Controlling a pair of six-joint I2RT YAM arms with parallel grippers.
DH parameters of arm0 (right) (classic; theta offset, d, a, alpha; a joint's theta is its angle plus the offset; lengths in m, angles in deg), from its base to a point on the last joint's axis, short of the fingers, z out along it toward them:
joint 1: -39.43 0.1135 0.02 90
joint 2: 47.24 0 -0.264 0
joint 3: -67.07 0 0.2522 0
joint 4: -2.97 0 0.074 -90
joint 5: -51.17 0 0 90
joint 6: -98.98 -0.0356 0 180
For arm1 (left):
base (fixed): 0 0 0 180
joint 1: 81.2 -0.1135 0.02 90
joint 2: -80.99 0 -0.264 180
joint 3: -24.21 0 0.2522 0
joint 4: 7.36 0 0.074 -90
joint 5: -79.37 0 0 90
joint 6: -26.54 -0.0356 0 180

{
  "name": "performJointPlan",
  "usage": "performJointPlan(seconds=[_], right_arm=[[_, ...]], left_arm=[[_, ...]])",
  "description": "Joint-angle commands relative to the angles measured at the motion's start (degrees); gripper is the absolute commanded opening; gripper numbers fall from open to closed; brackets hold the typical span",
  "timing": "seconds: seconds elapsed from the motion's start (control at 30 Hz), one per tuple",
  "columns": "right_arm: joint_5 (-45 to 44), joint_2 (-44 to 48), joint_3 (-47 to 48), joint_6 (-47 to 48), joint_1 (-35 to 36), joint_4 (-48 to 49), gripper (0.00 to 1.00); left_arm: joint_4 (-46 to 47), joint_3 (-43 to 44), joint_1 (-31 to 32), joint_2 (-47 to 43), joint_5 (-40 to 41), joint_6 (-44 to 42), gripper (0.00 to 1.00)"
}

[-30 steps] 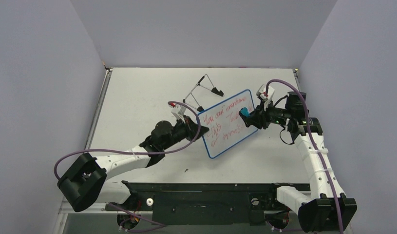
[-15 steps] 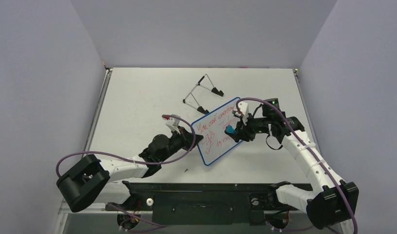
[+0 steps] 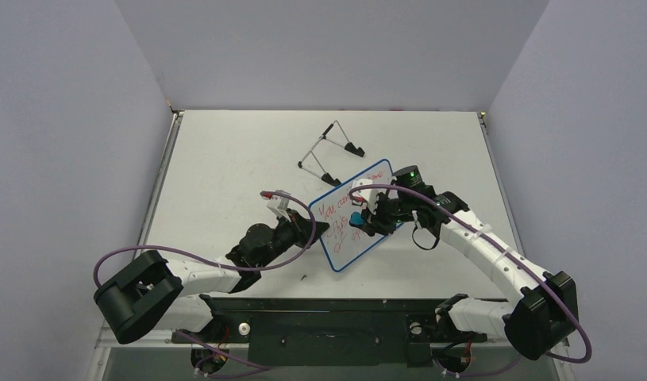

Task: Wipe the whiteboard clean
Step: Erase the whiteboard at the center of the board.

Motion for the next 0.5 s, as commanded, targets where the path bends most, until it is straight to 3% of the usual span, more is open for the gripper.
performJointPlan(seconds=[0.0,0.23,0.47], right_arm=[[-4.12,-2.24,2.14,-1.06,3.16,4.53,0.0],[-4.12,-7.07,6.26,-17.26,3.66,11.88,0.0],[-5.53,-6.28,8.04,-21.51,7.78,13.06,0.0]], left_arm=[[9.26,-0.04,0.04,-0.14,1.41,1.65,0.0],[9.36,0.33,0.2,0.15,1.05,0.9,0.0],[7.24,1.28,1.12,1.07,2.21,0.51,0.0]])
